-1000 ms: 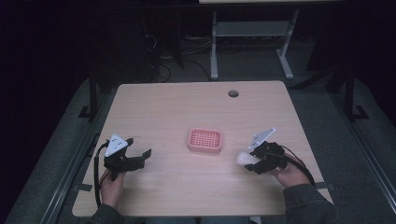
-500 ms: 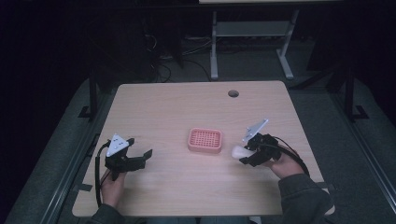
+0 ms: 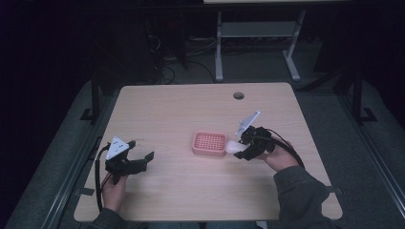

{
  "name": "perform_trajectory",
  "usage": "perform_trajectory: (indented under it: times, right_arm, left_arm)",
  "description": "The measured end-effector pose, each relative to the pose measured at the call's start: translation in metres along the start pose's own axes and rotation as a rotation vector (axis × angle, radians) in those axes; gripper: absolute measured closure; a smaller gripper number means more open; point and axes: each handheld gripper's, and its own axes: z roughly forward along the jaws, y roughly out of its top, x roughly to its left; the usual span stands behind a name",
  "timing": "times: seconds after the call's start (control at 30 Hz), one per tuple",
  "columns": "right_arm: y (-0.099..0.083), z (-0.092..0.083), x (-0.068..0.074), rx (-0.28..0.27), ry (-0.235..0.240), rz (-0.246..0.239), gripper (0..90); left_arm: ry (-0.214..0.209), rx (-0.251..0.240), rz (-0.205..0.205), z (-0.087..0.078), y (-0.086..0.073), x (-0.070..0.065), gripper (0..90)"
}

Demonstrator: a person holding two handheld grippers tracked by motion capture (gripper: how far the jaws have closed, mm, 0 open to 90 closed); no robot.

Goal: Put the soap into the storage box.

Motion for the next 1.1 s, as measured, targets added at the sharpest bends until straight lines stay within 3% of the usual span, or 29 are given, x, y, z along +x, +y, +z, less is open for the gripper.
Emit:
perform_trajectory:
  times: [1.1]
  right_arm:
    - [0.037, 0.023, -0.02, 0.011, 0.055, -0.014, 48.2]
  left_arm:
    - [-0.001, 0.008, -0.002, 0.0, -0.001, 0.001, 14.6]
